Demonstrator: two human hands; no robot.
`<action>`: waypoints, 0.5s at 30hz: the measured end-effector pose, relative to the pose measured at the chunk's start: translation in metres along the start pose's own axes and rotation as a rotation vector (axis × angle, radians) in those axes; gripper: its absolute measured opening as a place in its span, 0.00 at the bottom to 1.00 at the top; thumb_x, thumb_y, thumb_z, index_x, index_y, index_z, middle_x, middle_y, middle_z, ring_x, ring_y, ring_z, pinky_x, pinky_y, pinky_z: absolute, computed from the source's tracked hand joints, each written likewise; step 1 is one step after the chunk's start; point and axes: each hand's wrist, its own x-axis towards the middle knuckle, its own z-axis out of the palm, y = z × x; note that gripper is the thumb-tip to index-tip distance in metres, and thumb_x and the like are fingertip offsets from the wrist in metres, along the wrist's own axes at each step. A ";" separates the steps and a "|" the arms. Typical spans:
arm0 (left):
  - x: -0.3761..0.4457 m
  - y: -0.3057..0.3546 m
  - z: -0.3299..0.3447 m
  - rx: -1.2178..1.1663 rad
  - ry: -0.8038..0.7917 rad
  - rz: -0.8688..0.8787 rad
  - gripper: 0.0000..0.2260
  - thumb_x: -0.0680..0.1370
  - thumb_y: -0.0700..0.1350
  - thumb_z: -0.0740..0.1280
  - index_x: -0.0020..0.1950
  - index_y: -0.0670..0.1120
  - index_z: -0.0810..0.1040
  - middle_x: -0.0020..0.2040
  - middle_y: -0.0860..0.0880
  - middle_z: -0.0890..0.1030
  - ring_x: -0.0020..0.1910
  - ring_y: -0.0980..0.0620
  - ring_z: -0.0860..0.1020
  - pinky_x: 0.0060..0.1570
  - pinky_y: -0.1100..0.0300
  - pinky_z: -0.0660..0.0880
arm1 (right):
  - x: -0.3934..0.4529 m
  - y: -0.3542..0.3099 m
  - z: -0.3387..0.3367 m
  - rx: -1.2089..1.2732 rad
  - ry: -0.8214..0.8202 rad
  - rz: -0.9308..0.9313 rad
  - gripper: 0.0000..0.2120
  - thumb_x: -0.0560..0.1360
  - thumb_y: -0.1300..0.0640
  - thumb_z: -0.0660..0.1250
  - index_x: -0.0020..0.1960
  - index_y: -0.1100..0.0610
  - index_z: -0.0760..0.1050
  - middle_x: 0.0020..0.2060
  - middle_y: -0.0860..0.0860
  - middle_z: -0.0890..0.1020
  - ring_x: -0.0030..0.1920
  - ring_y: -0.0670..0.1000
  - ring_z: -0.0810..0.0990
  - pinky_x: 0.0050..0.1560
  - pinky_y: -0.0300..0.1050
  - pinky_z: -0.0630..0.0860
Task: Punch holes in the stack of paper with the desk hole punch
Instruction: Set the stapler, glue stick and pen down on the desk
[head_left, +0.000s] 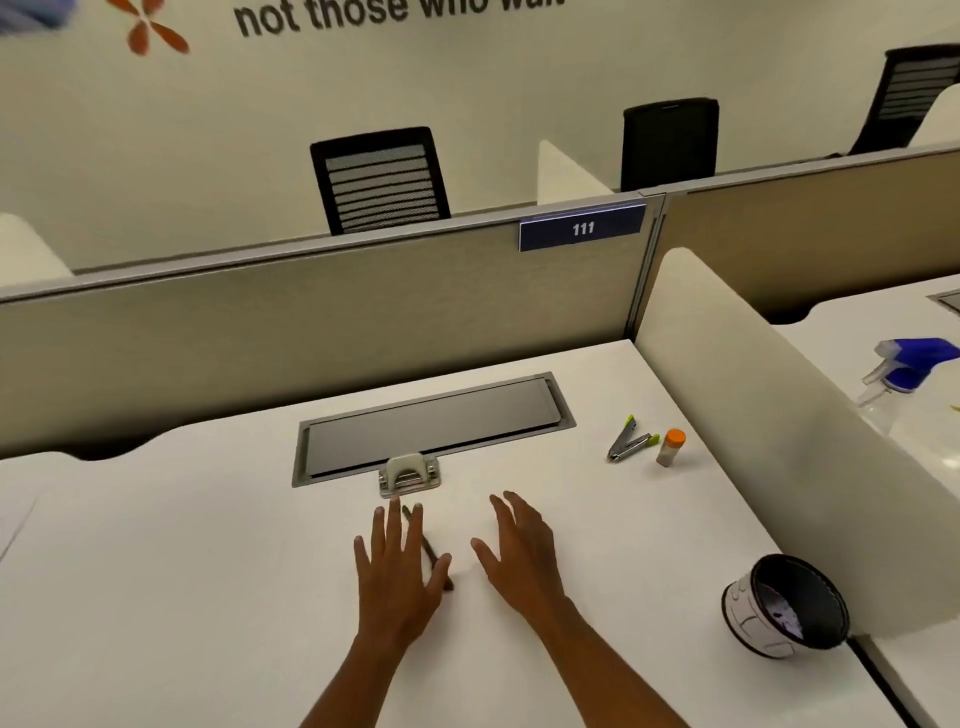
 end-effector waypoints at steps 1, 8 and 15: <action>-0.008 -0.010 -0.002 0.003 -0.002 -0.021 0.42 0.72 0.72 0.35 0.79 0.50 0.54 0.80 0.45 0.50 0.79 0.43 0.48 0.74 0.39 0.47 | -0.001 -0.009 0.006 -0.011 -0.013 -0.020 0.30 0.79 0.38 0.56 0.77 0.48 0.55 0.77 0.48 0.58 0.75 0.50 0.59 0.74 0.47 0.57; -0.052 -0.061 -0.004 0.028 -0.031 -0.119 0.39 0.75 0.70 0.40 0.78 0.50 0.59 0.79 0.44 0.55 0.78 0.41 0.55 0.72 0.37 0.54 | -0.012 -0.056 0.048 -0.109 -0.077 -0.105 0.23 0.80 0.47 0.59 0.72 0.52 0.63 0.65 0.52 0.70 0.63 0.52 0.70 0.62 0.45 0.70; -0.066 -0.089 -0.004 0.021 -0.029 -0.128 0.36 0.75 0.69 0.43 0.79 0.51 0.56 0.80 0.46 0.50 0.79 0.44 0.50 0.73 0.38 0.52 | -0.014 -0.076 0.068 -0.045 -0.031 -0.073 0.14 0.81 0.60 0.57 0.65 0.54 0.70 0.58 0.51 0.73 0.56 0.51 0.73 0.55 0.42 0.73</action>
